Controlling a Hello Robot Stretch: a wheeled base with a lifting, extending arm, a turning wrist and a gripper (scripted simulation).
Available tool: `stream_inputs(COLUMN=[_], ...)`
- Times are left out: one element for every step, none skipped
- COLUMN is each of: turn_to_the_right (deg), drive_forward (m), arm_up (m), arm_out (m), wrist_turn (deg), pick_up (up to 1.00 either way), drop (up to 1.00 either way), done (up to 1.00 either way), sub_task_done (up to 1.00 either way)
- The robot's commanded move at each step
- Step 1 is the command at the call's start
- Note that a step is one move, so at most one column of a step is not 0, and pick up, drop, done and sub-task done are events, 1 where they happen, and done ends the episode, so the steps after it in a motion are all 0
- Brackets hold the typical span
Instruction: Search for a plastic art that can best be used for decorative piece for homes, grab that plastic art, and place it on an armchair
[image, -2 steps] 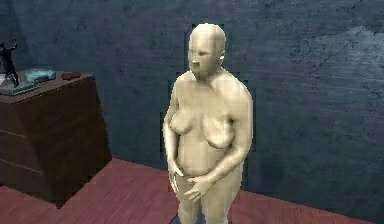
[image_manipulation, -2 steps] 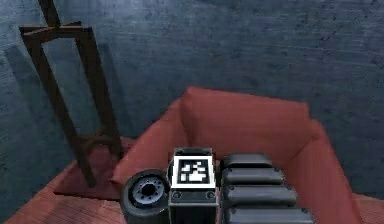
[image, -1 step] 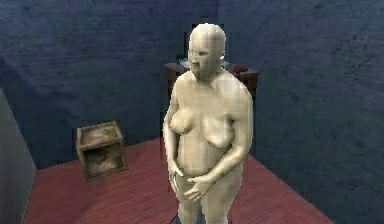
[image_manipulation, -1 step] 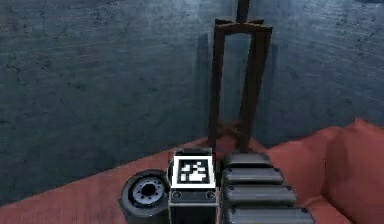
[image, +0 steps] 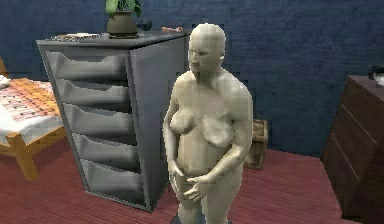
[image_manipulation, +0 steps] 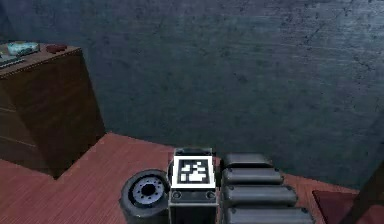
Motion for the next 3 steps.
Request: stream_inputs(turn_to_the_right=[-3.0, 45.0, 45.0], drive_forward=[0.00, 0.00, 0.00], arm_up=[0.00, 0.00, 0.00], arm_out=[0.00, 0.00, 0.00], wrist_turn=[0.0, 0.0, 0.0], pick_up=[0.00, 0.00, 0.00], drop=[0.00, 0.00, 0.00], done=[0.00, 0.00, 0.00], sub_task_done=[0.00, 0.00, 0.00])
